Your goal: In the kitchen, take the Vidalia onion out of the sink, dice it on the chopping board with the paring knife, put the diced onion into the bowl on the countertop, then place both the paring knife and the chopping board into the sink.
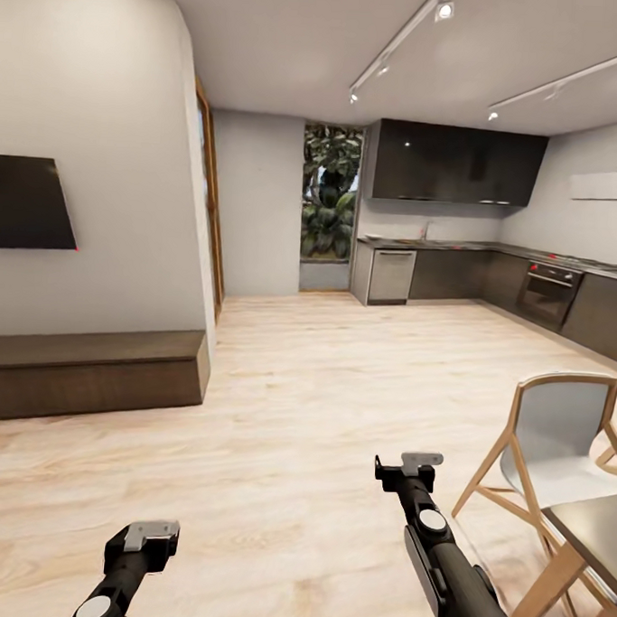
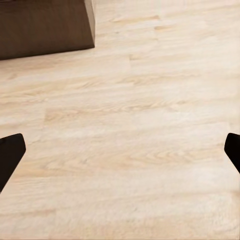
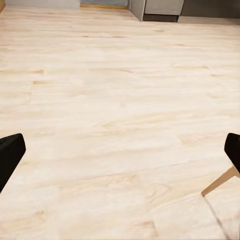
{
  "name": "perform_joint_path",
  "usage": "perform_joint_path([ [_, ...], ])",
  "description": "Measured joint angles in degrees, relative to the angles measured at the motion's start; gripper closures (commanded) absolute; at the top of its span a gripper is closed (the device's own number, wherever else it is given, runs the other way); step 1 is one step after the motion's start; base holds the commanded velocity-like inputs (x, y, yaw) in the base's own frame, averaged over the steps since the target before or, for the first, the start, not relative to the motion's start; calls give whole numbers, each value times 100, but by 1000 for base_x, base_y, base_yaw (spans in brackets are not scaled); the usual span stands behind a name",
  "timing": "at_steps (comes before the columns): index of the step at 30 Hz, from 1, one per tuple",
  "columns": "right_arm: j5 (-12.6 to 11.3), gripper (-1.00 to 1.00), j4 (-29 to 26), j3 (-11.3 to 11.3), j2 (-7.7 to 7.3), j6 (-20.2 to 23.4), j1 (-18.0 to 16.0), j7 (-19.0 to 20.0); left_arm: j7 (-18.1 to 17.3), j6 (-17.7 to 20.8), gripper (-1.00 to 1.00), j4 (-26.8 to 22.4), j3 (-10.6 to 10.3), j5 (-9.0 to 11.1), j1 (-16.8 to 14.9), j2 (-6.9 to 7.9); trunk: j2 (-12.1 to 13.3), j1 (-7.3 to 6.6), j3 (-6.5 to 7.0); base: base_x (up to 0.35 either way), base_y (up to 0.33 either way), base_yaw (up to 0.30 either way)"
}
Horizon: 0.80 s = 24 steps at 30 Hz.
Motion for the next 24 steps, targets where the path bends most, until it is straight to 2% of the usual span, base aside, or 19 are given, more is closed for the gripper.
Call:
perform_joint_path([
  [24, 0, -100, -2, -2, 0, 0, 0, 0, 0, 0, -100, -12, 0, 0, 0, 0, 0, 0, 0, 327, 0, 0],
])
